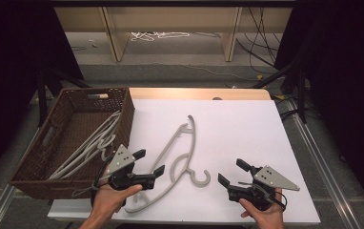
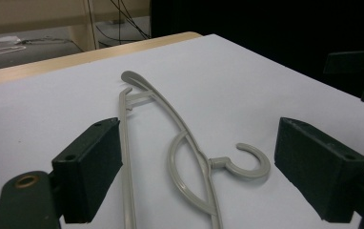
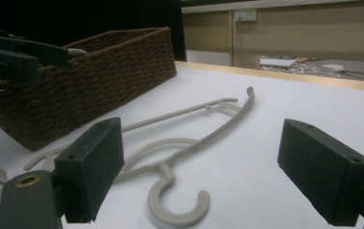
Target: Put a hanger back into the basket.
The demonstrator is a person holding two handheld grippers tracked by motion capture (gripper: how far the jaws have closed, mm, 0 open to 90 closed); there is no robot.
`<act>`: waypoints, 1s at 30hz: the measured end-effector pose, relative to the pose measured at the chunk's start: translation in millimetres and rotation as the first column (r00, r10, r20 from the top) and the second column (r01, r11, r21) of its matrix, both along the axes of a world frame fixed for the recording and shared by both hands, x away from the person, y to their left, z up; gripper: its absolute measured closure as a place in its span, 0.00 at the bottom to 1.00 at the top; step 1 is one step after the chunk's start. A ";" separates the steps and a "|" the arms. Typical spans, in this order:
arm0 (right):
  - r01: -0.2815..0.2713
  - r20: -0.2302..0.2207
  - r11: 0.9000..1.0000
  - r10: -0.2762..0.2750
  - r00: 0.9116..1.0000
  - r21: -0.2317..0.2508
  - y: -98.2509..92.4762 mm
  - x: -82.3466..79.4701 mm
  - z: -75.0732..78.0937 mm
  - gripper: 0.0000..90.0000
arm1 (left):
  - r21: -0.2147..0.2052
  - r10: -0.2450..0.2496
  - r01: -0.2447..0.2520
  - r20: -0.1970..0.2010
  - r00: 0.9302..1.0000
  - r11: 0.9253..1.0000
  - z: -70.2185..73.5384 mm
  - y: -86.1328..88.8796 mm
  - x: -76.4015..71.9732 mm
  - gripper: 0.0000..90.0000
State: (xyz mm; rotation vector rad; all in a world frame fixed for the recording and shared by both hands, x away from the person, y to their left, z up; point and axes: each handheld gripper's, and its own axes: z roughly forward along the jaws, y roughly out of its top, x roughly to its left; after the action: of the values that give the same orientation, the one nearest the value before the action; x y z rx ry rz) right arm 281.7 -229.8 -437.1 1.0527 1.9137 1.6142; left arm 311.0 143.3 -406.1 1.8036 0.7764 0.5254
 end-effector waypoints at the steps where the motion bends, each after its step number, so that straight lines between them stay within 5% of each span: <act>1: -0.007 -0.011 1.000 0.007 1.000 -0.012 0.0 -0.9 0.8 0.18 | 0.017 -0.017 0.017 0.037 0.999 1.000 -3.8 0.7 -0.2 0.18; 4: -0.006 0.000 1.000 0.006 1.000 -0.015 0.1 -0.7 0.8 0.18 | 0.015 -0.014 0.014 0.025 1.000 1.000 -8.6 0.1 -2.9 0.18; 5: -0.005 0.000 1.000 0.005 1.000 -0.016 0.2 -0.6 0.7 0.18 | -0.066 0.023 -0.027 -0.063 0.998 0.997 -12.8 -5.3 -10.3 0.18; 6: -0.004 -0.005 1.000 0.004 1.000 -0.015 0.4 -0.8 0.8 0.18 | -0.072 0.028 -0.034 -0.074 0.997 0.997 -16.9 -6.2 -12.1 0.18; 18: -0.009 0.006 1.000 0.010 1.000 -0.014 0.8 -2.2 2.5 0.18 | 0.014 -0.006 0.007 -0.076 0.997 1.000 -29.8 -22.8 -15.6 0.18; 22: -0.003 0.001 1.000 0.003 1.000 -0.014 1.2 -1.7 2.2 0.17 | 0.069 -0.051 0.060 -0.114 0.992 0.996 -38.6 -38.6 -14.6 0.18; 25: -0.004 0.000 1.000 0.004 1.000 -0.019 2.6 -1.8 2.3 0.18 | 0.113 -0.097 0.113 -0.137 0.986 0.987 -42.5 -45.3 -13.2 0.18; 27: -0.005 0.005 1.000 0.005 1.000 -0.020 3.9 -1.6 2.1 0.18 | 0.200 -0.130 0.166 -0.183 0.974 0.966 -48.3 -56.7 -9.1 0.19; 28: -0.005 0.005 1.000 0.005 1.000 -0.020 3.9 -1.6 2.1 0.18 | 0.200 -0.130 0.166 -0.183 0.974 0.966 -48.3 -56.7 -9.1 0.21; 29: -0.008 0.019 1.000 0.008 1.000 -0.006 6.3 -1.6 1.7 0.18 | 0.269 -0.146 0.197 -0.198 0.969 0.943 -52.1 -65.1 -4.4 0.24; 30: -0.008 0.019 1.000 0.008 1.000 -0.006 6.3 -1.6 1.7 0.18 | 0.269 -0.146 0.197 -0.198 0.969 0.943 -52.1 -65.1 -4.4 0.25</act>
State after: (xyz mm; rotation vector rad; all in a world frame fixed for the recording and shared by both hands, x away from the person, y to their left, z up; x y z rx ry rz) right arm 280.1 -223.4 -435.4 1.0248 1.9113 1.6160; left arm 306.6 78.3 -458.3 2.1884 0.6775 0.3809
